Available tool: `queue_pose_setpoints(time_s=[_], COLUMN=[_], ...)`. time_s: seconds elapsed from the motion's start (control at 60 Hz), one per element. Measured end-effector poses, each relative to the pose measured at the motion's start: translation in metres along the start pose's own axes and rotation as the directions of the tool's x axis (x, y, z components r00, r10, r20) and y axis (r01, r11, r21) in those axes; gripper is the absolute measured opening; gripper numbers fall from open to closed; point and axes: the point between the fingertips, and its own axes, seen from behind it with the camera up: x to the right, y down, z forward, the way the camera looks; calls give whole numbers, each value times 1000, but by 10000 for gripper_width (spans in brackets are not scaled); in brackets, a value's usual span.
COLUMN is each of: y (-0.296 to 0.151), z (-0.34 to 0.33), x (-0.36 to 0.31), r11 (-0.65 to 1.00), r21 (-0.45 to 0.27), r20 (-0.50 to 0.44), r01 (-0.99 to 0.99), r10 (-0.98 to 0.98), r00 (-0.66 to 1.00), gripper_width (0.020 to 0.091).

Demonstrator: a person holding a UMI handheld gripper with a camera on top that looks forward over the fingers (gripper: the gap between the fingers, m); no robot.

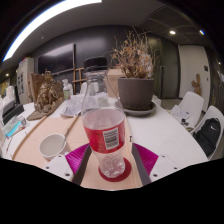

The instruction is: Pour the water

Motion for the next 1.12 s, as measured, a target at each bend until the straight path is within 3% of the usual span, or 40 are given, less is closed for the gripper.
queue_pose_setpoints(time_s=[0.017, 0.067, 0.117, 0.367, 0.667, 1.117], y=[1, 5, 8, 1, -23, -20], z=[-2, -12, -26, -148, -273, -303], x=[1, 5, 4, -45, -133, -172], r11=[1000, 999, 995, 985, 985, 983], r21=[-9, -40, -76, -172, -168, -166], r20=[-4, -35, -59, -107, -104, -113], r01=[-8, -33, -57, 9, 37, 76], r10=[8, 32, 52, -28, -55, -95], r00=[1000, 999, 997, 994, 993, 989], gripper_width=[868, 829, 855, 857, 858, 854])
